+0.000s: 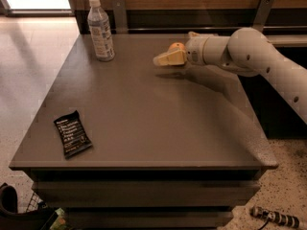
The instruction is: Move orange near rxbar chocolate
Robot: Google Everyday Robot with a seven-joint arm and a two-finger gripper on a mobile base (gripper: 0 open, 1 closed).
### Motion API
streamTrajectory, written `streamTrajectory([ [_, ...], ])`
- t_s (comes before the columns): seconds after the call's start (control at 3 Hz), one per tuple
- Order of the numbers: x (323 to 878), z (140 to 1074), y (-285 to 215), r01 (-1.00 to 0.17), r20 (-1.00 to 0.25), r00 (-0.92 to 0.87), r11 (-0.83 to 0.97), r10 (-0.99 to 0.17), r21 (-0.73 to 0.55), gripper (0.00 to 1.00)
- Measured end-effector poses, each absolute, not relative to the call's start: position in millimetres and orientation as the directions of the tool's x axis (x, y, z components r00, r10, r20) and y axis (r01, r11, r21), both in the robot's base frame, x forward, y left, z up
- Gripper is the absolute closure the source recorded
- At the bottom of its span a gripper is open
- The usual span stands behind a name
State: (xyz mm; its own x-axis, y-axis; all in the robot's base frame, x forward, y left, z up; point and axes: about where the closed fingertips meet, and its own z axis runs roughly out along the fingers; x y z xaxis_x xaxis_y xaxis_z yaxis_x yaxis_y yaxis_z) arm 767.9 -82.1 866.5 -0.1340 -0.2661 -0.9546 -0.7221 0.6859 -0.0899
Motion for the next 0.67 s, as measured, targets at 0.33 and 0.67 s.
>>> streamTrajectory([
  [0.33,774,845,-80,-0.727,-0.951,-0.156,0.683,-0.266,-0.072,0.03],
  [0.67,774,835,-79,-0.728,-0.950,-0.163,0.682,-0.265,-0.065,0.26],
])
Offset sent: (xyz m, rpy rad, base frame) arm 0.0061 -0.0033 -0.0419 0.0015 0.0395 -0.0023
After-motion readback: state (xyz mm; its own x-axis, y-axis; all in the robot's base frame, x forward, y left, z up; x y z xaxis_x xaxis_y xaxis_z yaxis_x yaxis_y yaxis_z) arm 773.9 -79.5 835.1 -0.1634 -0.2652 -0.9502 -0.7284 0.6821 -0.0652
